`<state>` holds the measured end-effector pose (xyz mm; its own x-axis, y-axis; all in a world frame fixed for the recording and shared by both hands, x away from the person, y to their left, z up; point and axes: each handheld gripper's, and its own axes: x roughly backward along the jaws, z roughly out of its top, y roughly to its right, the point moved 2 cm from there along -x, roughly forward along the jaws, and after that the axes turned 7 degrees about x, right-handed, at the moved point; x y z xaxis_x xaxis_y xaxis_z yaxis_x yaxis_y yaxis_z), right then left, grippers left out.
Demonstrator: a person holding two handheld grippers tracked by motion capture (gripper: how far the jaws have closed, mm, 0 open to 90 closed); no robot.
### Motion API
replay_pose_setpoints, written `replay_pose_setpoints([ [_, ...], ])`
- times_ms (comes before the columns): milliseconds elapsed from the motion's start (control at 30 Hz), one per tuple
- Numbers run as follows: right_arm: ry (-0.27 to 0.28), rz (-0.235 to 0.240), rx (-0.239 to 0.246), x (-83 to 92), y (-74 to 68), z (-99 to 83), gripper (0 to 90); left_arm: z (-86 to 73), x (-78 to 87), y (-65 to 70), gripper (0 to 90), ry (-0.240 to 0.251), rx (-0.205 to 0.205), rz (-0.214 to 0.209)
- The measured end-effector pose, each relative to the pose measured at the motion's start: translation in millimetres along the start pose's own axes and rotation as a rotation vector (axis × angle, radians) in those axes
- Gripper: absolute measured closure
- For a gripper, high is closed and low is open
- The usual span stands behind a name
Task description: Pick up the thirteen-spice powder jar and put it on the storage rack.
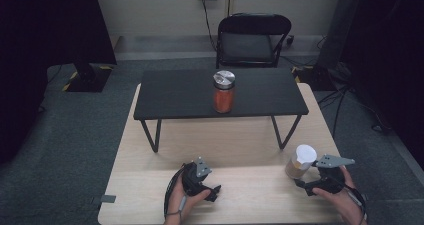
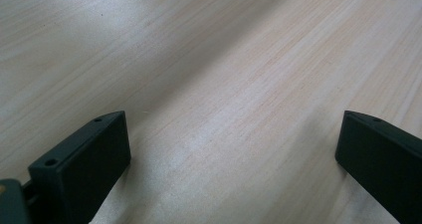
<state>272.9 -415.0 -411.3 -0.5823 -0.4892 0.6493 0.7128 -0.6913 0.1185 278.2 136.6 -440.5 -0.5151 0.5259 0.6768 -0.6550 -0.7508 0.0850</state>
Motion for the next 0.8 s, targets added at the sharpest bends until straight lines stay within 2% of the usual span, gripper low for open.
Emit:
replay_pose_setpoints([
  [100,0.019,-0.007,-0.013,0.6,0.0,2.8,1.2,0.0,0.0,0.0,0.2,0.000,0.000,0.000],
  [200,0.066,0.007,-0.032,0.3,2.4,0.9,1.7,0.0,0.0,0.0,0.2,0.000,0.000,0.000],
  [300,0.076,0.001,-0.039,-0.8,2.2,3.7,2.4,0.0,0.0,0.0,0.2,0.000,0.000,0.000],
  [800,0.155,0.019,-0.058,-10.2,7.2,0.2,20.8,0.0,0.0,-0.1,0.2,0.000,0.000,0.000],
])
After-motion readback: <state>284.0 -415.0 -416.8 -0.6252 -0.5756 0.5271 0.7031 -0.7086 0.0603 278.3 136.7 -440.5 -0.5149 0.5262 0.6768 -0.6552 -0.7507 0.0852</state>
